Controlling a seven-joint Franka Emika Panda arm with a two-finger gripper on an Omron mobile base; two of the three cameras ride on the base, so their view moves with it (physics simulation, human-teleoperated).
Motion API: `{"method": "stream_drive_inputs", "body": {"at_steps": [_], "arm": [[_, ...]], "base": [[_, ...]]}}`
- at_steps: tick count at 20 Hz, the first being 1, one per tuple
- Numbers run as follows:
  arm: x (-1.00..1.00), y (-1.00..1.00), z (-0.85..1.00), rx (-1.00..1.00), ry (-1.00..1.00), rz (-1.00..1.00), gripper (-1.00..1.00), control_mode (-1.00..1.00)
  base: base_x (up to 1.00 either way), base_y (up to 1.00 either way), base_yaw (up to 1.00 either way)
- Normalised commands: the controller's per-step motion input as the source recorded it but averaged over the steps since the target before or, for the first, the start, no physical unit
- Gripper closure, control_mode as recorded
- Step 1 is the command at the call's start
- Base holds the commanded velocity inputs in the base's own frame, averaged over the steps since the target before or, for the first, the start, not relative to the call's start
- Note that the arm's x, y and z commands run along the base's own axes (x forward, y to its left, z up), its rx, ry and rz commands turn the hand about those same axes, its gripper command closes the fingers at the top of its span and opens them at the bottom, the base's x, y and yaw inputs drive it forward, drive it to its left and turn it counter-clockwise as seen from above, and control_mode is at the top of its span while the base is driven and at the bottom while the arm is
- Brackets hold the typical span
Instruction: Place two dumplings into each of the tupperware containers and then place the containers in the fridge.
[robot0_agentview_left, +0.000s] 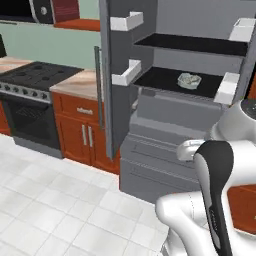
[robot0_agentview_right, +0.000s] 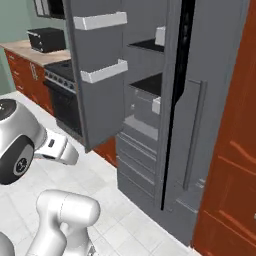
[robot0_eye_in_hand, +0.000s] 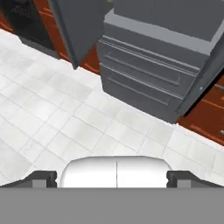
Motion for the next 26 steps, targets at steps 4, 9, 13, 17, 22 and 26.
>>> {"method": "stream_drive_inputs", "body": {"at_steps": [4, 9, 13, 17, 22, 26], "arm": [[0.0, 0.0, 0.0, 0.0, 0.0, 0.0, -1.0, 1.0], [0.0, 0.0, 0.0, 0.0, 0.0, 0.0, -1.0, 1.0], [0.0, 0.0, 0.0, 0.0, 0.0, 0.0, -1.0, 1.0], [0.0, 0.0, 0.0, 0.0, 0.0, 0.0, -1.0, 1.0], [0.0, 0.0, 0.0, 0.0, 0.0, 0.0, -1.0, 1.0], [0.0, 0.0, 0.0, 0.0, 0.0, 0.0, -1.0, 1.0]], "base": [[-0.17, 0.0, 1.0], [-0.23, 0.16, 1.0], [-0.51, 0.98, 0.61], [-0.06, 1.0, 0.22], [0.0, 1.0, 0.16], [0.08, 1.0, 0.09]]}}
